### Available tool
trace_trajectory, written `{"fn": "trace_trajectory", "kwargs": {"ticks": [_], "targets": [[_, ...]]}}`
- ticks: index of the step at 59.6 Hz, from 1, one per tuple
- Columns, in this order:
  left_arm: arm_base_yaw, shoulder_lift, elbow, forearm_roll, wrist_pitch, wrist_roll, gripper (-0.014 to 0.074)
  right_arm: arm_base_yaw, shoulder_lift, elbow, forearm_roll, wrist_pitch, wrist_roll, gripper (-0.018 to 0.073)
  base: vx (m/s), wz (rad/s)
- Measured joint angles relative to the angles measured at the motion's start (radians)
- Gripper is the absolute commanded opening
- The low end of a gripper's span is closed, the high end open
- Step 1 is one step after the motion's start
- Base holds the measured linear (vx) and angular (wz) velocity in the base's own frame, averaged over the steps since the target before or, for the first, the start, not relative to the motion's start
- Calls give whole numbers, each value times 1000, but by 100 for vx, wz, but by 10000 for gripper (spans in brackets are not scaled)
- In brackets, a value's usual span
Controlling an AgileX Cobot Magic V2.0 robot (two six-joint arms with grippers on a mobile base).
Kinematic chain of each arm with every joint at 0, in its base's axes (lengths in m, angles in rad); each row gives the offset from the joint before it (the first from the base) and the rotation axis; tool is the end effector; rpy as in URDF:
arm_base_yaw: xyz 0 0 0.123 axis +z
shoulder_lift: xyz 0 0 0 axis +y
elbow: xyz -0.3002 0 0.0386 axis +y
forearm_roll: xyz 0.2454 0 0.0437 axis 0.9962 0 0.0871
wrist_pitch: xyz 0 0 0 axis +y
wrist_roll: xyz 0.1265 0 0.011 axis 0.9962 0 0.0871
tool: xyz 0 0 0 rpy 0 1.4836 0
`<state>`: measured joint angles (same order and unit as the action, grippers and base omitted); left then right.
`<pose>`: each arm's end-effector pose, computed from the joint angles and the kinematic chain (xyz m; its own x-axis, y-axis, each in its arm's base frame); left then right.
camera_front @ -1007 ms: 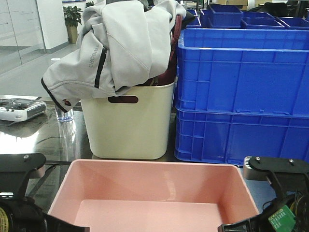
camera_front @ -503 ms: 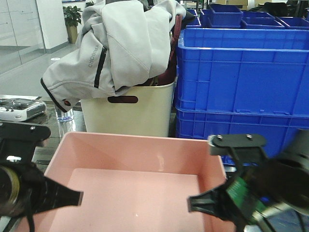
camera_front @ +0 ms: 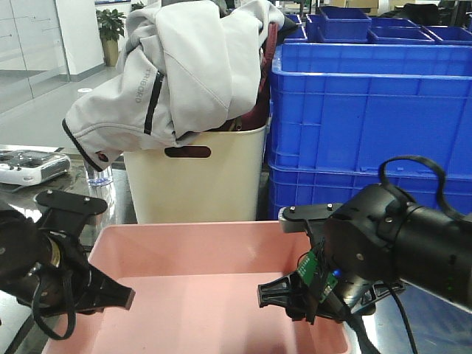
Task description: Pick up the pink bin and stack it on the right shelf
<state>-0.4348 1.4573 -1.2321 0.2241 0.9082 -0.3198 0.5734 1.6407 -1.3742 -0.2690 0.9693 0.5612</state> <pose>0.2971 -0.1134 0.3060 -0.8265 0.1890 -0.5302 0.1881 0.9805 0.0563 0.3178 0.1721 0.2852 -0.8766 -0.1069 -0.4691 -0.1137 0.9934 -0.0140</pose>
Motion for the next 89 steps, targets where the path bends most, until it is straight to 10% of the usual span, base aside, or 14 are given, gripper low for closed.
{"fn": "trace_trajectory", "kwargs": {"ticks": [24,40,64,89], "targets": [[-1,-365,-3,-179,79,197,423,0,-385,186,35,-1,-247,517,0,0],[-1,-763,308,-354,-17,331,347,0,-697,440,38,-5,-408,444,0,0],[-1,-1152,663,-297,-209,349,80,0,-1039,744,67,-174,-521,-16,0,0],[-1,-1162,715,-292,-229,349,28,0,-1066,794,80,-198,-532,-12,0,0]]}}
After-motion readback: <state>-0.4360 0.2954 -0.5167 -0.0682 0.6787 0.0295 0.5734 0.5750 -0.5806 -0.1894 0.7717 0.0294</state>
